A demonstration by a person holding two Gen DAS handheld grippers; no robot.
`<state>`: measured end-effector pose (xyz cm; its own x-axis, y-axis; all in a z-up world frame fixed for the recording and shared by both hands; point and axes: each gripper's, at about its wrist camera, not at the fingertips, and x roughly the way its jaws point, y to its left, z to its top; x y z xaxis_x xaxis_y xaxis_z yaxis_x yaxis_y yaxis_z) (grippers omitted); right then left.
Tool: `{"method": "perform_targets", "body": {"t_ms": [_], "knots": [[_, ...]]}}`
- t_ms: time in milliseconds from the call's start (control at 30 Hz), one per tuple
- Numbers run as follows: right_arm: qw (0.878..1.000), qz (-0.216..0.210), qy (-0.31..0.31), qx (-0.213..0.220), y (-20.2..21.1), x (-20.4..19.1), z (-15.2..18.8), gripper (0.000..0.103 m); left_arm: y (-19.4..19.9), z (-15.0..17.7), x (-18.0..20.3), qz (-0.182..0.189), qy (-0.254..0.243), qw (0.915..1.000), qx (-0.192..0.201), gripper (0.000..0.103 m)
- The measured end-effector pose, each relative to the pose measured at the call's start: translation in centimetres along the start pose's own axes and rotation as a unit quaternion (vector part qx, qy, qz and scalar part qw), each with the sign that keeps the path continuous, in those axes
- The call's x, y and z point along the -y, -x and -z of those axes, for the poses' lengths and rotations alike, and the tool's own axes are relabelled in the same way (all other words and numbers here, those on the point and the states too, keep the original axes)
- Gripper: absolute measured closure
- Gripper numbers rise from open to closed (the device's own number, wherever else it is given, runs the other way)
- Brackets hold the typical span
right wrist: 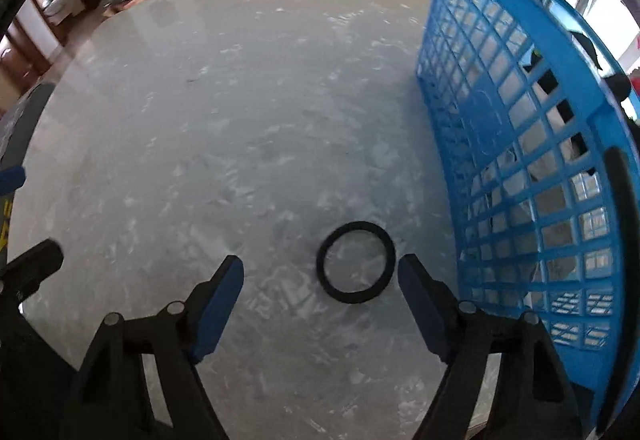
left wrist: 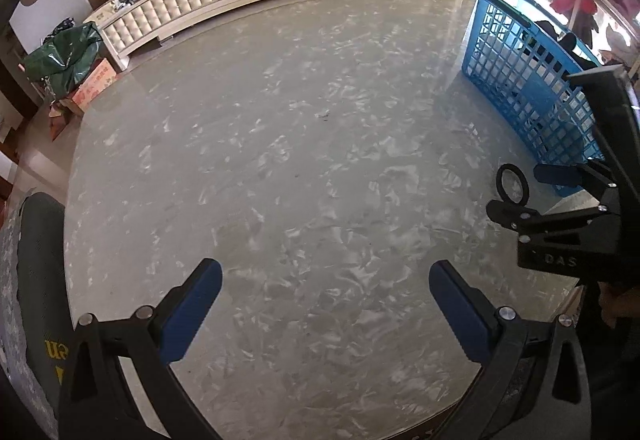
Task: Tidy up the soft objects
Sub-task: 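Lower the right gripper onto the black rubber ring and grasp it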
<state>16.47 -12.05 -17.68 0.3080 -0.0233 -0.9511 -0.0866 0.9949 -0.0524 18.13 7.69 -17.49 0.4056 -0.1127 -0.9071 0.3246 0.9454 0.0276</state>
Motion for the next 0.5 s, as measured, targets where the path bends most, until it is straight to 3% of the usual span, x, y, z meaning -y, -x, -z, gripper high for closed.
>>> {"method": "perform_targets", "body": {"t_ms": [300,367,433,500], "knots": [[0.999,0.003,-0.045,-0.020,-3.4,2.6,-0.8,0.027,-0.4,-0.4,0.2,0.015,-0.001,0.9999,0.000,0.000],[0.999,0.004,-0.050,-0.014,-3.4,3.1,-1.0,0.035,-0.6,-0.6,0.2,0.014,0.000,0.9999,-0.002,0.000],[0.999,0.002,-0.048,-0.010,-3.4,3.3,-1.3,0.051,-0.8,-0.8,0.2,0.013,0.002,0.9999,-0.006,0.000],[0.999,0.000,-0.043,-0.008,-3.6,3.8,-1.4,0.058,-1.0,-0.8,0.3,0.010,0.003,0.9999,-0.009,0.000]]}}
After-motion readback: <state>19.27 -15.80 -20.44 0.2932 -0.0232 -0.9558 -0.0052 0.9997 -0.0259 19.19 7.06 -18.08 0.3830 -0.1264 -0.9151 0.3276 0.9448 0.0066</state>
